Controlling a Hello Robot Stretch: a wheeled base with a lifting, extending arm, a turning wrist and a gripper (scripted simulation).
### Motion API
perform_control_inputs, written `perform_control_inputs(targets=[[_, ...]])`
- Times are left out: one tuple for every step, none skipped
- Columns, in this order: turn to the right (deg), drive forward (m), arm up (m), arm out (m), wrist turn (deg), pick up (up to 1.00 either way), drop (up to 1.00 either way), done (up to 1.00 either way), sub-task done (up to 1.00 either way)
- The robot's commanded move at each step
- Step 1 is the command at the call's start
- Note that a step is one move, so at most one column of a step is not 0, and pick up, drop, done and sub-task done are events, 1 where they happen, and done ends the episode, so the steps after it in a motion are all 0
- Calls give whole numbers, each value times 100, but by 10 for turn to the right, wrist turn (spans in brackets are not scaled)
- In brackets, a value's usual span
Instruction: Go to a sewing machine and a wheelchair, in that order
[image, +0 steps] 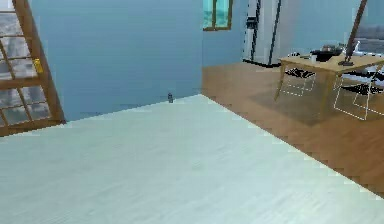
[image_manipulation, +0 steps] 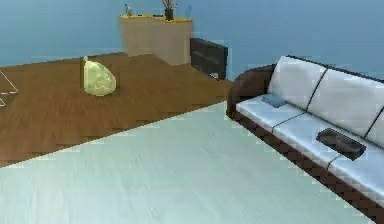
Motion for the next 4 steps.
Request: perform_control_inputs(targets=[[-450, 0, 0, 0, 0, 0, 0, 0, 0], [-450, 0, 0, 0, 0, 0, 0, 0, 0], [-150, 0, 0, 0, 0, 0, 0, 0, 0], [0, 100, 0, 0, 0, 0, 0, 0, 0]])
